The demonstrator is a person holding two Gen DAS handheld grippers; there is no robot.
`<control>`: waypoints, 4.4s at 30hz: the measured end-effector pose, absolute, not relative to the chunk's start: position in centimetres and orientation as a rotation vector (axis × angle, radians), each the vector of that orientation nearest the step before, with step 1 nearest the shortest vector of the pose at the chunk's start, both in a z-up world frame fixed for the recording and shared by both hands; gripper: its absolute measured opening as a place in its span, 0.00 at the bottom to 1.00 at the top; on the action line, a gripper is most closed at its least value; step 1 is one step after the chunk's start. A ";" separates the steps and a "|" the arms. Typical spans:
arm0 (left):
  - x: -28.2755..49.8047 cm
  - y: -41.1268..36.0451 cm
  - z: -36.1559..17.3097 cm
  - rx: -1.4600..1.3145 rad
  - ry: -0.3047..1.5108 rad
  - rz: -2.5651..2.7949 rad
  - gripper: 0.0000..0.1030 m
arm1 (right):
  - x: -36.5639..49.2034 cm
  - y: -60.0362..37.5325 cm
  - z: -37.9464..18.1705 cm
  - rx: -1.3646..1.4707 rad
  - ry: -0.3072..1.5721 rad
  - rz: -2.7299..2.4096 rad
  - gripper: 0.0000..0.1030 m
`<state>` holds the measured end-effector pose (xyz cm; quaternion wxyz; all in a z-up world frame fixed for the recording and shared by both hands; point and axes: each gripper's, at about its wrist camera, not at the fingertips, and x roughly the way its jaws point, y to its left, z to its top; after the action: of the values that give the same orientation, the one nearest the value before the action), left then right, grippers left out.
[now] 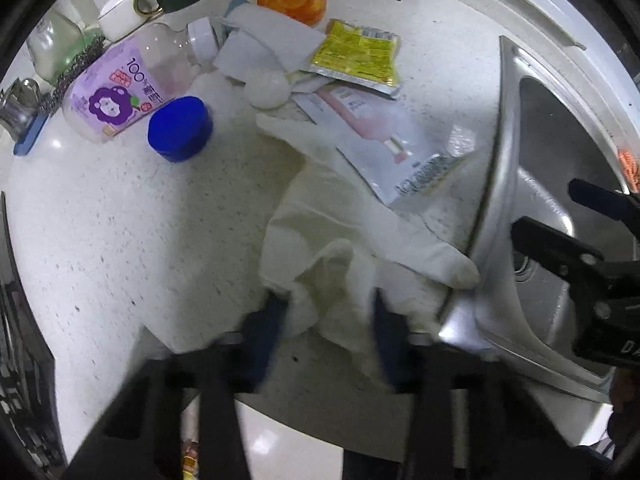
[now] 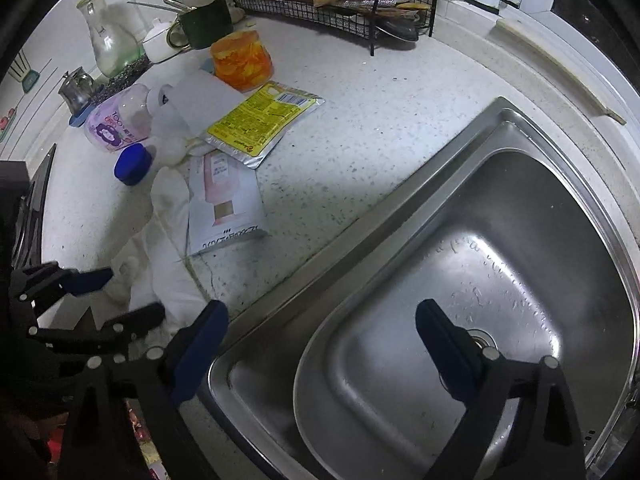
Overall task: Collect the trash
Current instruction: 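Grasp the white gloves with the left gripper, then grasp the pink-printed packet with the right gripper while the left gripper holds the gloves, then carry the gloves and packet toward the bucket under the counter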
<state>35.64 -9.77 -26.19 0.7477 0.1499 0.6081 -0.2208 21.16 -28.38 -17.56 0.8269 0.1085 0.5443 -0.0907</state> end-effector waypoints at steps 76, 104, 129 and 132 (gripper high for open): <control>25.5 4.4 -10.5 -0.024 1.006 -0.358 0.06 | 18.8 -15.6 -7.6 0.077 0.924 0.272 0.01; 29.5 5.0 -22.4 -0.105 1.267 -0.227 0.06 | 25.2 -15.6 -20.1 -0.155 1.180 0.255 0.48; 25.3 7.1 -18.2 -0.098 1.173 -0.237 0.06 | 21.2 -14.8 -15.0 -0.059 1.072 0.290 0.00; 23.9 7.8 -16.9 -0.094 1.139 -0.243 0.06 | 20.2 -13.6 -13.3 -0.051 1.037 0.286 0.00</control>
<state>23.92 7.76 -16.87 0.8341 -0.0442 0.5378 -0.1147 20.17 -13.56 -13.34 0.8586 -0.0243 0.4936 0.1361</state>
